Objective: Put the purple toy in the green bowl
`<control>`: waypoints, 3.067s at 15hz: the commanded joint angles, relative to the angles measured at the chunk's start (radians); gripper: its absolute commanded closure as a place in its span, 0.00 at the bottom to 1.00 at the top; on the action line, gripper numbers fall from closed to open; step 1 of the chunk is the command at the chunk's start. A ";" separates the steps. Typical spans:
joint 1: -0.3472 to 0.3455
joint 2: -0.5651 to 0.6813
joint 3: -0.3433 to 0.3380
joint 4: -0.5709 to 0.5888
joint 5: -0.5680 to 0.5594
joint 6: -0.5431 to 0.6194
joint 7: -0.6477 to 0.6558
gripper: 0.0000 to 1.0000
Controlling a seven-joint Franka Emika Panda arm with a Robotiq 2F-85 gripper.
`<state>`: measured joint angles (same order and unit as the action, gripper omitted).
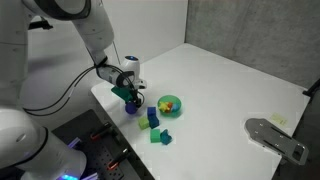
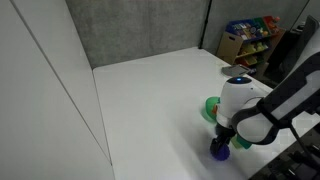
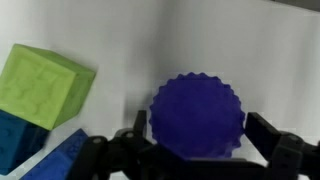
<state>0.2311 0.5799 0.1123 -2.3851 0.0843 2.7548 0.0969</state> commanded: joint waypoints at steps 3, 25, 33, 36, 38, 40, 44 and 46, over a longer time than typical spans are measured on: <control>0.035 0.035 -0.024 0.032 -0.043 0.006 0.030 0.33; -0.067 -0.257 -0.171 0.055 -0.130 0.057 0.128 0.51; -0.127 -0.178 -0.215 0.143 -0.120 0.059 0.118 0.51; -0.143 -0.137 -0.213 0.195 -0.108 0.047 0.111 0.51; -0.152 -0.105 -0.208 0.230 -0.102 0.042 0.104 0.51; -0.160 -0.071 -0.200 0.260 -0.094 0.039 0.096 0.51; -0.160 -0.008 -0.186 0.301 -0.092 0.040 0.085 0.51; -0.161 0.016 -0.171 0.316 -0.089 0.041 0.077 0.51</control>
<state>0.0863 0.5564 -0.0881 -2.1173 -0.0218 2.8119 0.2007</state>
